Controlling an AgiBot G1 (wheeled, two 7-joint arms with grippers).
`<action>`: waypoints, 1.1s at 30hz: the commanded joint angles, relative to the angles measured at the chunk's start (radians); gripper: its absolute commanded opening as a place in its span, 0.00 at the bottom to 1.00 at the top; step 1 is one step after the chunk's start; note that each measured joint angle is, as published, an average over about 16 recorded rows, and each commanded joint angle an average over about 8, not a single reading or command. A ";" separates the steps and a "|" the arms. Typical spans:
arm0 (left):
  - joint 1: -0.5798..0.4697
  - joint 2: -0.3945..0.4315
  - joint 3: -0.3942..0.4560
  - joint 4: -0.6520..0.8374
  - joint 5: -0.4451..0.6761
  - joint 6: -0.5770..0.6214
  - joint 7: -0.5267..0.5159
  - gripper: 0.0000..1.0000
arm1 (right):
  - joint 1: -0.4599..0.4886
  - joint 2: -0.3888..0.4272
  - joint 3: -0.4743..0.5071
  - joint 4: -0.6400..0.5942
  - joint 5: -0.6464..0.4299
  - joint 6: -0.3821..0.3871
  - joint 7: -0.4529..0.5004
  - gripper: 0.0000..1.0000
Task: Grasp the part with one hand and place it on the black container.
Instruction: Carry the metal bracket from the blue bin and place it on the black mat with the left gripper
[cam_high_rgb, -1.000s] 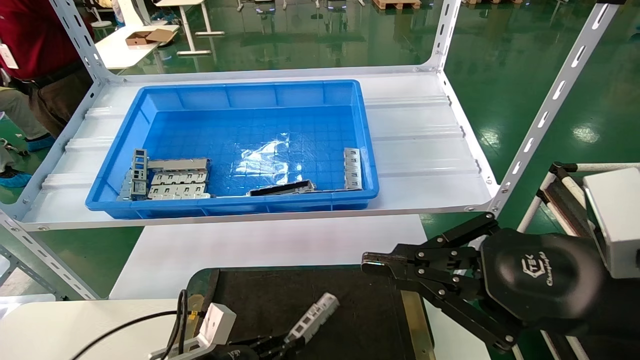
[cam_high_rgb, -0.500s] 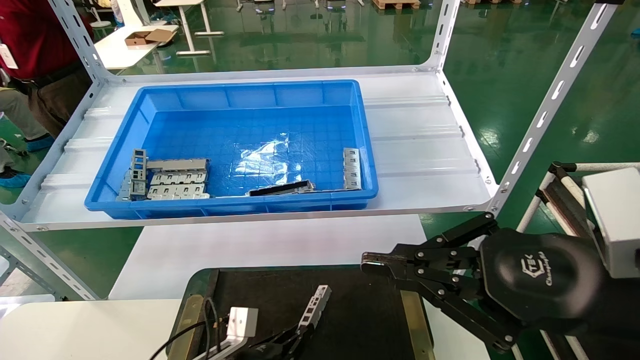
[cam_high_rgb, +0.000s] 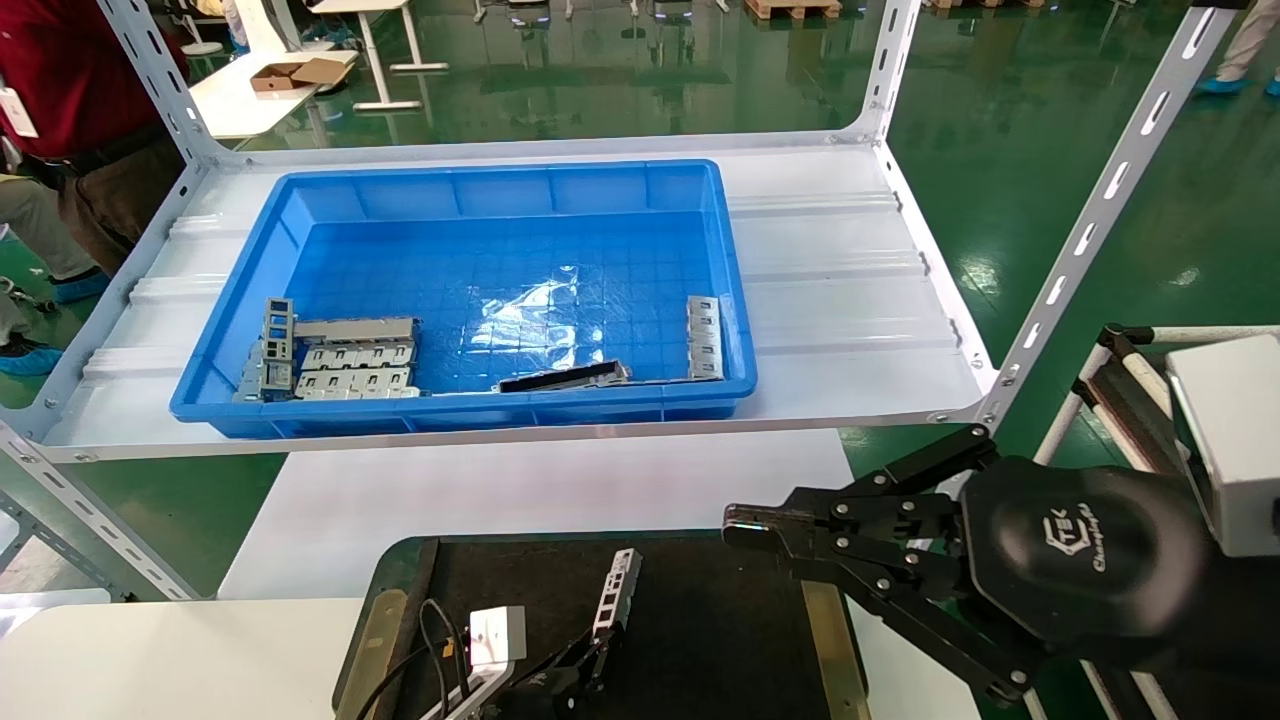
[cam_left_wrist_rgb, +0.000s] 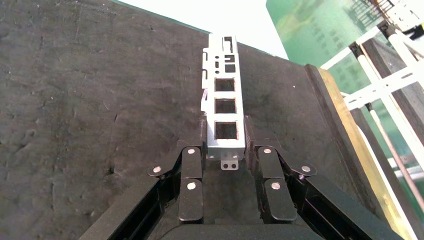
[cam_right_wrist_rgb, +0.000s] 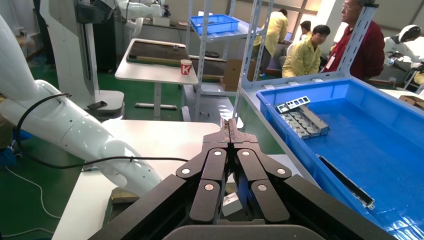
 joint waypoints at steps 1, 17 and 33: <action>0.002 0.010 0.007 0.000 0.004 -0.024 -0.010 0.00 | 0.000 0.000 0.000 0.000 0.000 0.000 0.000 0.00; 0.021 0.028 0.068 -0.004 -0.013 -0.132 -0.047 0.02 | 0.000 0.000 0.000 0.000 0.000 0.000 0.000 0.24; 0.003 0.019 0.132 0.003 -0.079 -0.181 -0.050 1.00 | 0.000 0.000 0.000 0.000 0.000 0.000 0.000 1.00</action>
